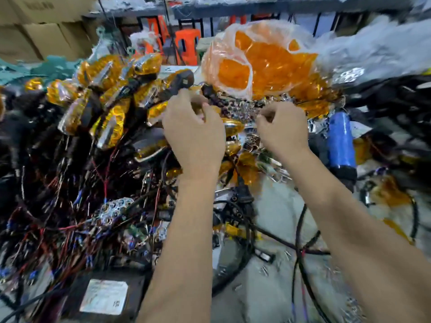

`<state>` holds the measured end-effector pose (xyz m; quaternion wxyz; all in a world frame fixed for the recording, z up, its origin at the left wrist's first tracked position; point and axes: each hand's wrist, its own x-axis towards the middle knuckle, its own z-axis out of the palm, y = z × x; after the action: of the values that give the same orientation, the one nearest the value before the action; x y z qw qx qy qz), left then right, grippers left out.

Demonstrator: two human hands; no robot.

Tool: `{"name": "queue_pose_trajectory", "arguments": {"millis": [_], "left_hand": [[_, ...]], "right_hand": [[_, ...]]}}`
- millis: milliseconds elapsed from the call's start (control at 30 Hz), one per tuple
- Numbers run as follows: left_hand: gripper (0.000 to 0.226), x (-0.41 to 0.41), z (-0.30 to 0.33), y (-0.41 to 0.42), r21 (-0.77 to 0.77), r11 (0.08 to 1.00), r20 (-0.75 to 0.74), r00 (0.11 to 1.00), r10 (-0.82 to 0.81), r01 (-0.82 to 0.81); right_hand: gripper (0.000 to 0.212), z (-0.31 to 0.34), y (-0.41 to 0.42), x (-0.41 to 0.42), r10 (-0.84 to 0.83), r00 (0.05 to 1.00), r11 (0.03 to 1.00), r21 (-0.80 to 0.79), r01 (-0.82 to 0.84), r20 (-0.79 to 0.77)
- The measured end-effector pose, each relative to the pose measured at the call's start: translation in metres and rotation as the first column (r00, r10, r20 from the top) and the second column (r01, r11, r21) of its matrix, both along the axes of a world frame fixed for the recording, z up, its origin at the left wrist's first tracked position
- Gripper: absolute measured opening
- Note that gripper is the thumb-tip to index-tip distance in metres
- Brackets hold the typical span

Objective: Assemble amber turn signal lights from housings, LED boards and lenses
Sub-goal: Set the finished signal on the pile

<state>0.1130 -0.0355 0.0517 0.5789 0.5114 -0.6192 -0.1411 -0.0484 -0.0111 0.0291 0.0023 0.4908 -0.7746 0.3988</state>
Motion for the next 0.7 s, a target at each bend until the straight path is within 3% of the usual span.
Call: {"name": "queue_pose_trajectory", "arguments": {"millis": [133,300,433,533,633,700], "left_hand": [[0.009,-0.037,-0.015,0.015,0.104,0.972,-0.001,0.977,-0.212,0.211],[0.014,-0.071,-0.032,0.009,0.349,0.828,0.116,0.857,-0.503,0.439],[0.013,-0.113,-0.034,0.033,0.334,0.775,0.111,0.794,-0.598,0.537],[0.012,-0.151,-0.033,0.063,0.341,0.708,0.108,0.722,-0.683,0.618],[0.014,-0.179,-0.034,0.089,0.345,0.646,0.162,0.634,-0.756,0.681],[0.012,-0.191,-0.037,0.099,0.356,0.623,0.204,0.593,-0.779,0.697]], "right_hand": [[0.012,0.005,0.001,-0.020,0.095,0.995,0.992,0.088,-0.092,-0.030],[0.007,0.010,0.039,-0.068,0.118,0.987,0.980,0.147,-0.133,0.106],[0.017,0.009,0.089,-0.112,-0.097,0.988,0.987,0.143,0.079,0.121],[0.010,0.008,0.124,-0.141,-0.302,0.948,0.928,0.196,0.316,-0.099],[0.010,0.006,0.151,-0.158,-0.349,0.921,0.857,0.338,0.389,-0.175],[0.028,-0.001,0.158,-0.163,-0.332,0.923,0.795,0.469,0.384,-0.194]]}}
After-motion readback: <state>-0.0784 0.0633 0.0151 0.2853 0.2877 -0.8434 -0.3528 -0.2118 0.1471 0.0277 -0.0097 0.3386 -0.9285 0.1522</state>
